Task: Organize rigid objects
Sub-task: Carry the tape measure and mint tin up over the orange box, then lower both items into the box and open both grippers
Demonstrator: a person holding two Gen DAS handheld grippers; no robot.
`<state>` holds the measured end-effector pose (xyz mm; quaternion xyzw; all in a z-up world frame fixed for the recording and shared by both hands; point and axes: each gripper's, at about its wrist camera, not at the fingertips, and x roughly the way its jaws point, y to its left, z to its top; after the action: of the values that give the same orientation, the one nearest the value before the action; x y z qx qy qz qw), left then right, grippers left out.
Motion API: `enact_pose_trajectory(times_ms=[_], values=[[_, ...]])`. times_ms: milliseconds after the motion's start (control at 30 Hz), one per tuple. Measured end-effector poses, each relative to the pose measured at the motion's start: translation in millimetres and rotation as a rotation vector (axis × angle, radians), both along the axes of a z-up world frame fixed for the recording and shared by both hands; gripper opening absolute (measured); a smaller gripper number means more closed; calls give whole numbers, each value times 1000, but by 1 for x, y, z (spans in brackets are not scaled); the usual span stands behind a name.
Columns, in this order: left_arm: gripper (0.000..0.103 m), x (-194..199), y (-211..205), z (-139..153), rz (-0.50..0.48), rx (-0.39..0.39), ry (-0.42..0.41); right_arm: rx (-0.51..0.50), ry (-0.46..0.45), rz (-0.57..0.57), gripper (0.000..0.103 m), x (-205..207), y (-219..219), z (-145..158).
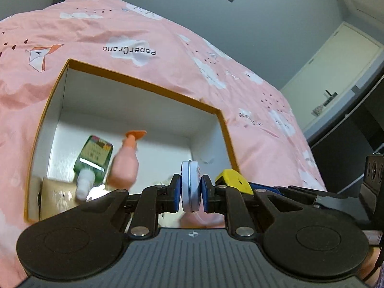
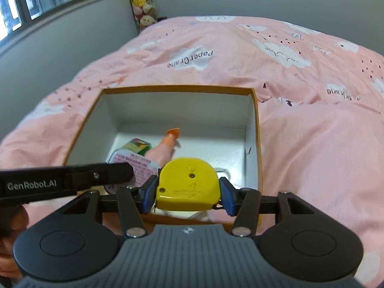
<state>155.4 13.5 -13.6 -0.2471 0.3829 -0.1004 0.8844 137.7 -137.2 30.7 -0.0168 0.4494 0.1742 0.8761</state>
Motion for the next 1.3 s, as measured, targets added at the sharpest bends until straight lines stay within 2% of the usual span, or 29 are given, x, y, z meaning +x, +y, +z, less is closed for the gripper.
enact_pose_trajectory(times_ms=[167, 433, 567, 1033, 1167, 1300], values=[[19, 28, -2, -17, 17, 16, 35, -65, 23, 37, 54, 33, 9, -22], [19, 66, -11, -36, 16, 111, 81, -169, 54, 77, 54, 79, 26, -54], [19, 82, -8, -47, 26, 113, 130, -225, 68, 109, 54, 92, 37, -67], [19, 105, 6, -73, 52, 86, 247, -292, 115, 181, 54, 109, 56, -99], [19, 108, 6, -72, 51, 99, 262, -280, 106, 195, 56, 106, 55, -96], [19, 109, 4, -72, 51, 113, 262, -320, 69, 215, 58, 101, 58, -89]])
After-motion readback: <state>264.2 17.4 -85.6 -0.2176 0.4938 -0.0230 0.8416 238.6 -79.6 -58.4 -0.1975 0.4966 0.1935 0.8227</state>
